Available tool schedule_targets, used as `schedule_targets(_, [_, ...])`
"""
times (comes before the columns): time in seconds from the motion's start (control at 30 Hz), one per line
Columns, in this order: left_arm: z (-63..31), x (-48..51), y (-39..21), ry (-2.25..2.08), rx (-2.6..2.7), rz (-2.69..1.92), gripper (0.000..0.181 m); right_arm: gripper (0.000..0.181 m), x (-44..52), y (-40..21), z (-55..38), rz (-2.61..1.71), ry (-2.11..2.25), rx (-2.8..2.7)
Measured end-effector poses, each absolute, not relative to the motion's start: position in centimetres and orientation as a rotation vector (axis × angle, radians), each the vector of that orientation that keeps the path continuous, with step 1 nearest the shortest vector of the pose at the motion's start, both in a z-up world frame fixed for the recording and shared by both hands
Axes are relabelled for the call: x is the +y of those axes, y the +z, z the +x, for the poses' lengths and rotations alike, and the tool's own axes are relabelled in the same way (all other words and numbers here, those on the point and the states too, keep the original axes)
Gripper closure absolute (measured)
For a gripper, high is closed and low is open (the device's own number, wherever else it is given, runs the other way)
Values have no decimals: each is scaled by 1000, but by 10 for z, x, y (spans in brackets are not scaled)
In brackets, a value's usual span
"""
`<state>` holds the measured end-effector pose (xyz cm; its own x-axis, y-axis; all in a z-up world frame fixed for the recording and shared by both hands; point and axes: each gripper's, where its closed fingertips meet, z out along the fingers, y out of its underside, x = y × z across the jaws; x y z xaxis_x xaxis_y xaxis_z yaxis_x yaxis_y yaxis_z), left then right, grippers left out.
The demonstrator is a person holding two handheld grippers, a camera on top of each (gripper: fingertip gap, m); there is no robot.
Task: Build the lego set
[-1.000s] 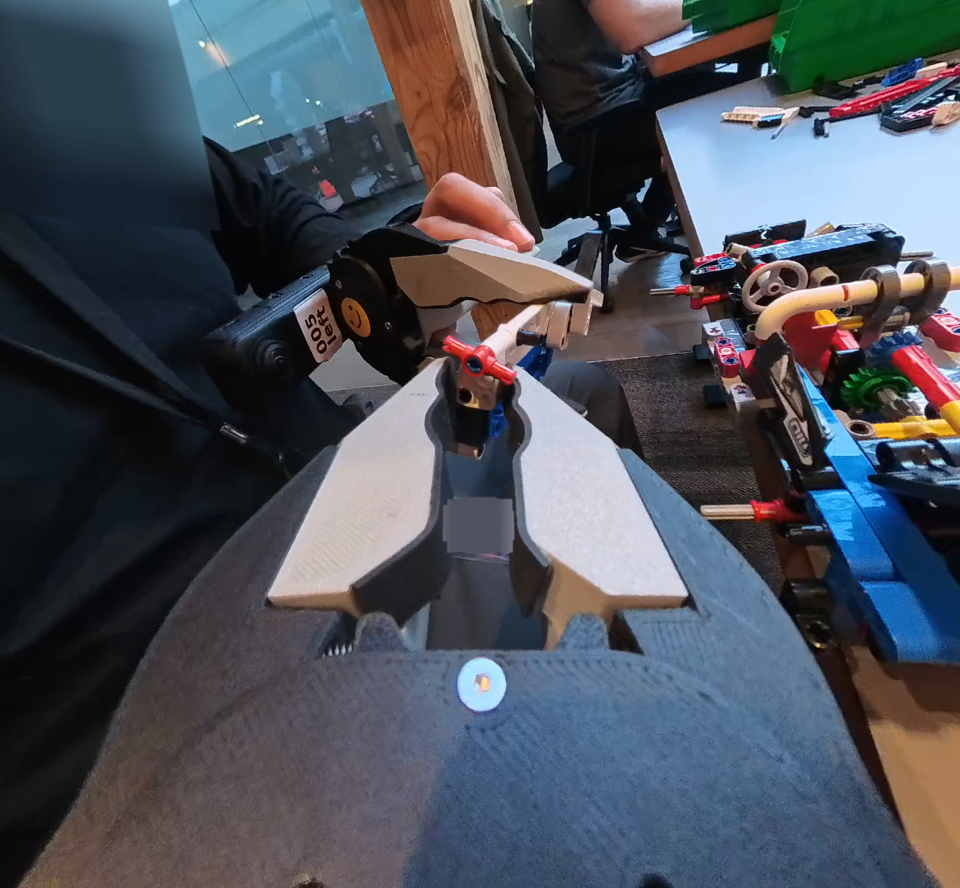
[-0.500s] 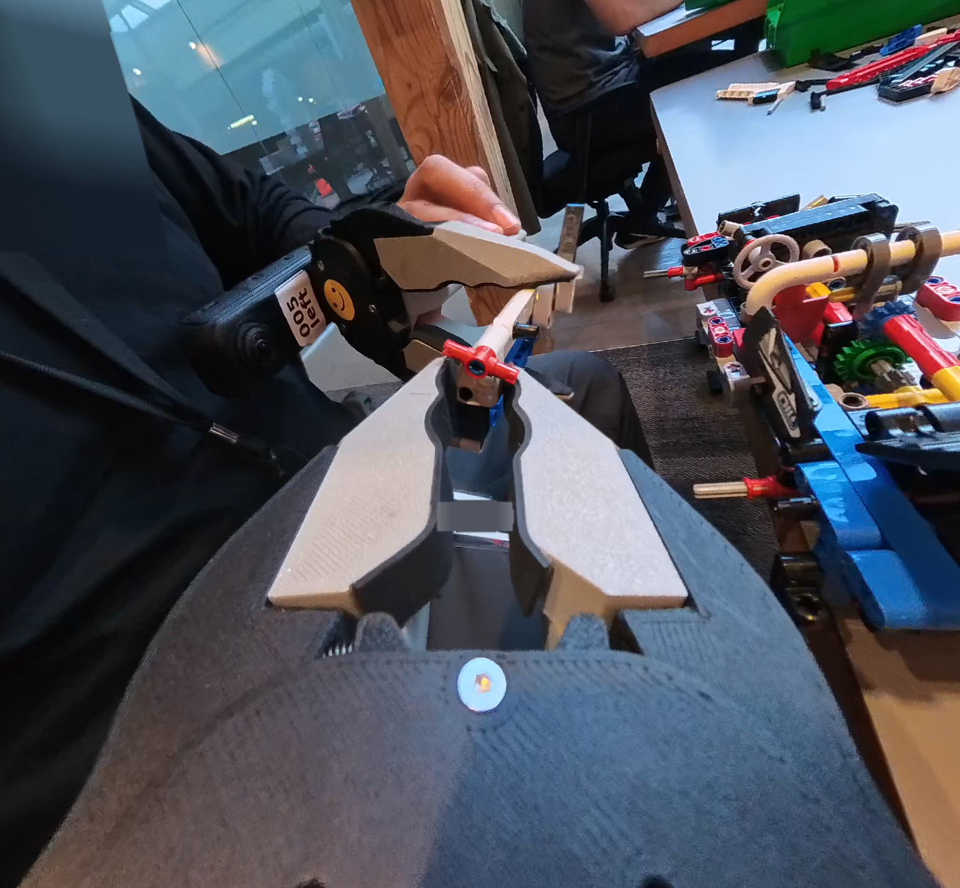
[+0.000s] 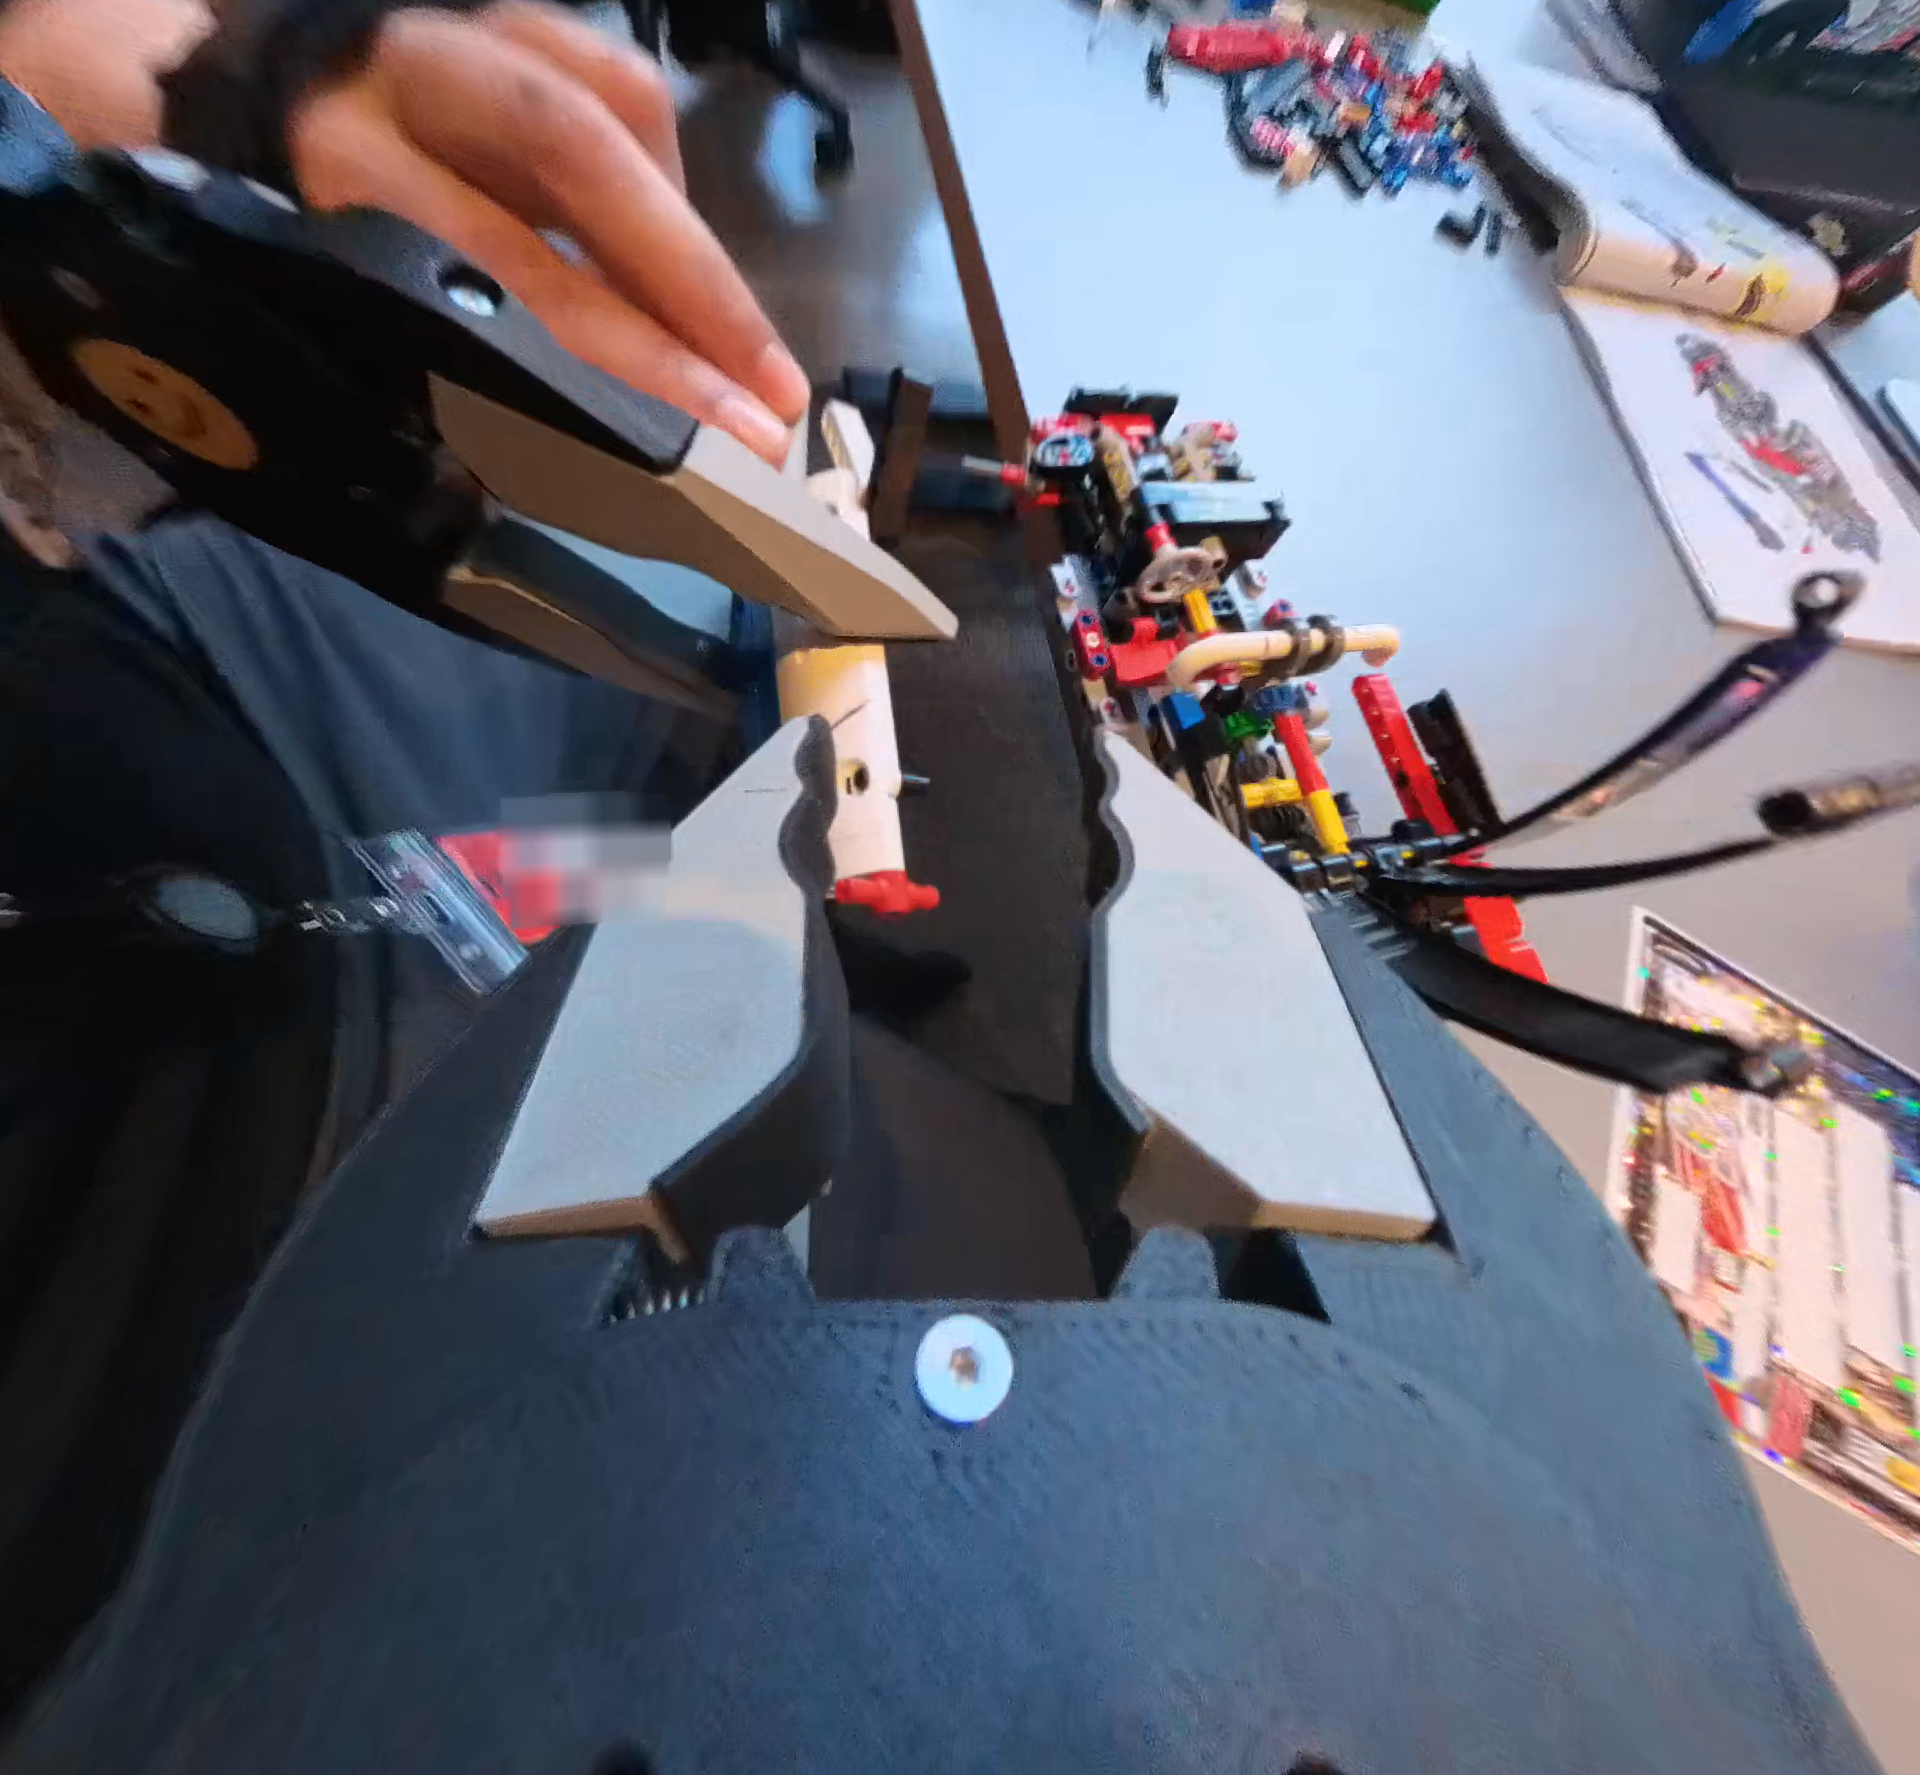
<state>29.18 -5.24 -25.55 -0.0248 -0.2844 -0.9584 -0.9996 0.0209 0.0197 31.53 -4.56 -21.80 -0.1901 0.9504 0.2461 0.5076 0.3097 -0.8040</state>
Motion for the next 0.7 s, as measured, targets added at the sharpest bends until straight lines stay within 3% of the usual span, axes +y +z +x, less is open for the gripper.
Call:
schedule_targets(0.27, [291, -53, -251, 1090, 1431, -1380, 129, 144, -46, -222, 305, -1290, 673, -1878])
schedule_targets(0.33, [290, -53, -251, 1082, 1423, -1379, 129, 155, -35, -223, 308, -1303, 614, -1868])
schedule_targets(0.7, [281, -51, -261, 1081, 1412, -1415, 129, 151, -38, -227, 304, -1287, 631, -1873])
